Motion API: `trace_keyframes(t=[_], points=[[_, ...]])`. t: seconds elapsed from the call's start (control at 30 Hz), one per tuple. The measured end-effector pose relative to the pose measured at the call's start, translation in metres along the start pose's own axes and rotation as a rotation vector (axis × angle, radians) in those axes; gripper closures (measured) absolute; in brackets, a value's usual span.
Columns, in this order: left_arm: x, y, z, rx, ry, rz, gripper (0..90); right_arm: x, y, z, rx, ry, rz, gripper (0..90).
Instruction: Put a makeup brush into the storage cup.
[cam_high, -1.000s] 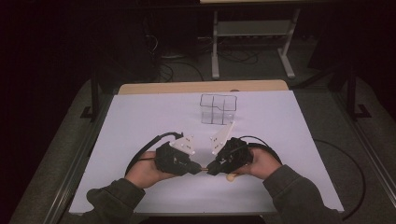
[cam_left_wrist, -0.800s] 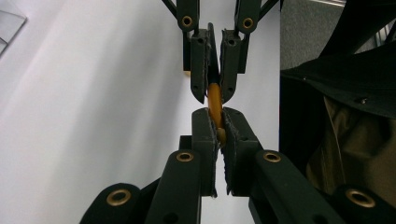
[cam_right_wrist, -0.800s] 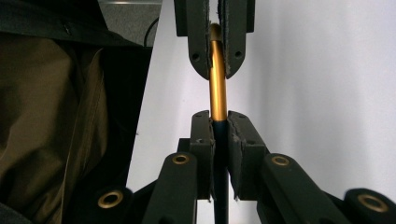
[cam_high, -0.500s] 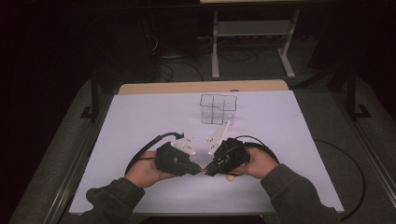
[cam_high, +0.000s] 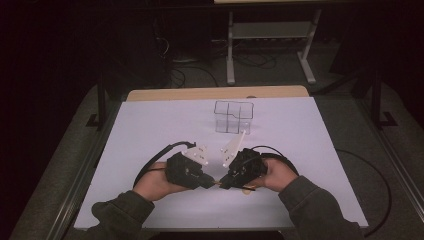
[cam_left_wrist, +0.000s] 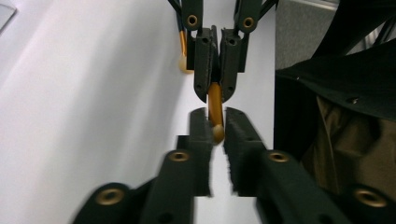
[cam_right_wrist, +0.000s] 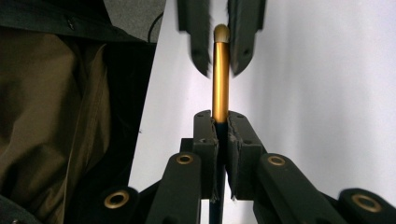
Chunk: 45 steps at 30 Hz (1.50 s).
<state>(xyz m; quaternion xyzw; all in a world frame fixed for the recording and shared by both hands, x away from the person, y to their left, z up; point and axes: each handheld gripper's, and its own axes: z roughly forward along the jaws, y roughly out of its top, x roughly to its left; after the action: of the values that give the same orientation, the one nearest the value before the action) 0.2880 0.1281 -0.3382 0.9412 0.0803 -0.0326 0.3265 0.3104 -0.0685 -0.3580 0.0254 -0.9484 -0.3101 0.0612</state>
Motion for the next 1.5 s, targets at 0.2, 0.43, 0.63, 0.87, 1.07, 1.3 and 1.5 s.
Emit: trace_keyframes(t=[0.2, 0.43, 0.63, 0.87, 1.07, 1.3, 1.5], points=[[0.003, -0.007, -0.009, -0.036, 0.033, -0.038, 66.3, -0.005, -0.007, -0.006, -0.020, -0.022, 0.016, 82.8], [0.006, -0.021, -0.011, -0.067, 0.061, -0.092, 58.5, -0.011, -0.016, -0.015, -0.035, -0.047, 0.052, 82.8], [0.008, -0.032, -0.013, -0.099, 0.099, -0.116, 54.6, -0.017, -0.020, -0.023, -0.072, -0.075, 0.076, 82.8], [0.008, -0.046, -0.017, -0.134, 0.135, -0.139, 51.1, -0.022, -0.019, -0.029, -0.079, -0.090, 0.085, 82.8], [0.008, -0.054, -0.020, -0.153, 0.169, -0.159, 46.1, -0.029, -0.020, -0.034, -0.083, -0.105, 0.107, 82.8], [0.008, -0.061, -0.023, -0.156, 0.198, -0.170, 43.8, -0.034, -0.017, -0.041, -0.101, -0.117, 0.118, 82.8], [0.007, -0.066, -0.025, -0.165, 0.219, -0.171, 42.2, -0.041, -0.014, -0.044, -0.108, -0.126, 0.127, 82.8]])
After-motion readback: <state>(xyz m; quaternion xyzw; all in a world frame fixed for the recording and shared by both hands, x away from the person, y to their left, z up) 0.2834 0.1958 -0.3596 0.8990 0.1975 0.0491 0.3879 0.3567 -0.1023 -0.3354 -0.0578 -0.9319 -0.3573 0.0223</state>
